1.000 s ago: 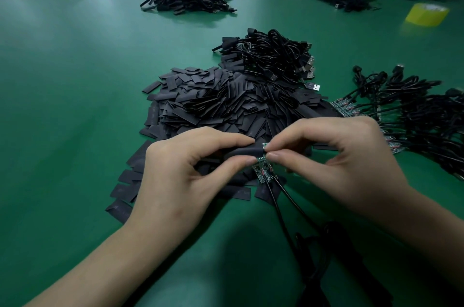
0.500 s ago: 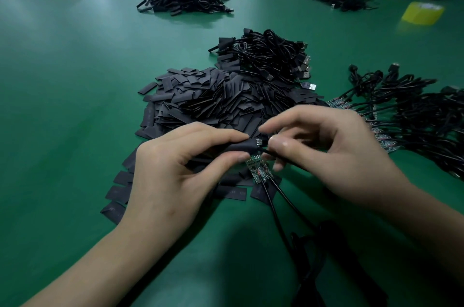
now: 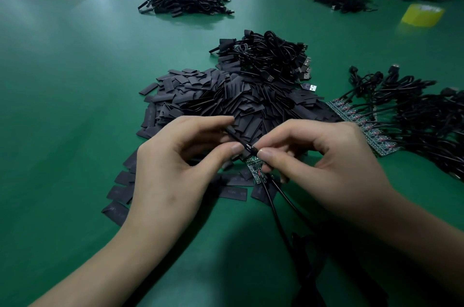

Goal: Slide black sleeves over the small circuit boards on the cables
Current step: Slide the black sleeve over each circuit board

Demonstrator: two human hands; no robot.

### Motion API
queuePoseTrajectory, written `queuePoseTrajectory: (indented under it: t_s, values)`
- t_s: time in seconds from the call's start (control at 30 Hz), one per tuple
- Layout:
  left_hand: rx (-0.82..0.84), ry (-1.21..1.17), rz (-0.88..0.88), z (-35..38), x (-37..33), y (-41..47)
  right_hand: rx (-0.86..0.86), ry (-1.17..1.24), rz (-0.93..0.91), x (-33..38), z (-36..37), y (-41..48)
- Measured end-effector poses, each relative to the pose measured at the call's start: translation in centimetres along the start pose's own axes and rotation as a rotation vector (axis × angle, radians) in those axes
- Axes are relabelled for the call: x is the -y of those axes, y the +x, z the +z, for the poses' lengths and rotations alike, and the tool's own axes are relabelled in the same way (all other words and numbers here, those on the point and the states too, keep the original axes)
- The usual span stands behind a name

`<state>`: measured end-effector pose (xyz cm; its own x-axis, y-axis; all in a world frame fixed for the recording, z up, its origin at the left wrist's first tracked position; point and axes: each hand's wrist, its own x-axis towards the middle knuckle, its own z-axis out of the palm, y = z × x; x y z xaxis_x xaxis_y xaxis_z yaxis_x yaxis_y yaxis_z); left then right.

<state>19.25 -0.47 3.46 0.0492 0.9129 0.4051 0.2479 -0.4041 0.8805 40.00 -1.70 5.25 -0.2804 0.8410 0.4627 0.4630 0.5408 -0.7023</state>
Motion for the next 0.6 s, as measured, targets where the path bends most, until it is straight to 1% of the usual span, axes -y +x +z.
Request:
queuePoseTrajectory:
  t_s: [0.1, 0.2, 0.3, 0.4, 0.5, 0.6]
  values:
    - [0.046, -0.151, -0.094, 0.18, 0.17, -0.03, -0.009, -0.074, -0.060, 0.03, -0.07, 0.04]
    - [0.092, -0.228, -0.093, 0.06, 0.23, 0.15, -0.034, -0.124, -0.116, 0.10, -0.05, -0.01]
    - [0.144, -0.200, -0.036, -0.23, 0.30, 0.38, -0.054, -0.129, -0.131, 0.15, -0.14, -0.05]
    - [0.184, -0.169, 0.032, -0.11, 0.22, 0.32, -0.035, -0.149, -0.145, 0.06, -0.19, -0.10]
    - [0.152, -0.105, 0.087, 0.02, 0.17, 0.25, -0.014, -0.155, -0.153, 0.02, -0.06, -0.12]
    - [0.118, -0.004, 0.148, -0.10, 0.02, 0.30, -0.028, -0.078, -0.123, 0.02, -0.09, -0.10]
